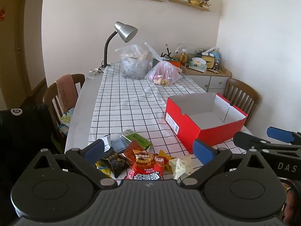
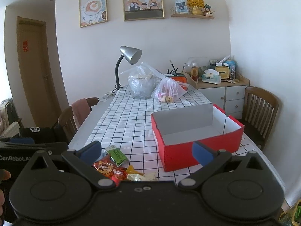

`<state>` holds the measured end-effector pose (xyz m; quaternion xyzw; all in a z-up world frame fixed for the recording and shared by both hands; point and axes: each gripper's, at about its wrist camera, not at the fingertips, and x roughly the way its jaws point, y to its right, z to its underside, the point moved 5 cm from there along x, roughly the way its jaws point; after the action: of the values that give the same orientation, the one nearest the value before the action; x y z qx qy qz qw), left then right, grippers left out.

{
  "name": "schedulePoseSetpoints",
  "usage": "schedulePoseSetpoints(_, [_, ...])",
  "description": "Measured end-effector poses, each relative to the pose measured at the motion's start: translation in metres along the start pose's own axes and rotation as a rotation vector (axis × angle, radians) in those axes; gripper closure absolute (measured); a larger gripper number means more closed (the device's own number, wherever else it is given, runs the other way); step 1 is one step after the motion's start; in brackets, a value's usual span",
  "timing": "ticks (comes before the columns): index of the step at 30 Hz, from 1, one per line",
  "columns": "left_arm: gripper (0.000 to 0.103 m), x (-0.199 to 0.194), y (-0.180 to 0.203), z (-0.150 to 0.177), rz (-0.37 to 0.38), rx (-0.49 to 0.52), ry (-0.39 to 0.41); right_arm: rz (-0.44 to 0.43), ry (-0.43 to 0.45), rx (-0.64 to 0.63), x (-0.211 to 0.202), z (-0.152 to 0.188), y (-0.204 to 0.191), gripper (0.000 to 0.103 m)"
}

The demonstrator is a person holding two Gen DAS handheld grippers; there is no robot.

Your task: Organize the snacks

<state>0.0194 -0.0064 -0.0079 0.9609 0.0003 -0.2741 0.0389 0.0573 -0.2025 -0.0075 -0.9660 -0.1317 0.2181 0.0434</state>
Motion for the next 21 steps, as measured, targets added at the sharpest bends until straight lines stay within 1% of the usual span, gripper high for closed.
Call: schedulePoseSetpoints(21, [0.002, 0.0070, 0.0072, 0.0018, 0.025, 0.002, -0.041, 0.005, -0.035, 0.016, 0.0017, 0.0010, 0.0045, 0.000])
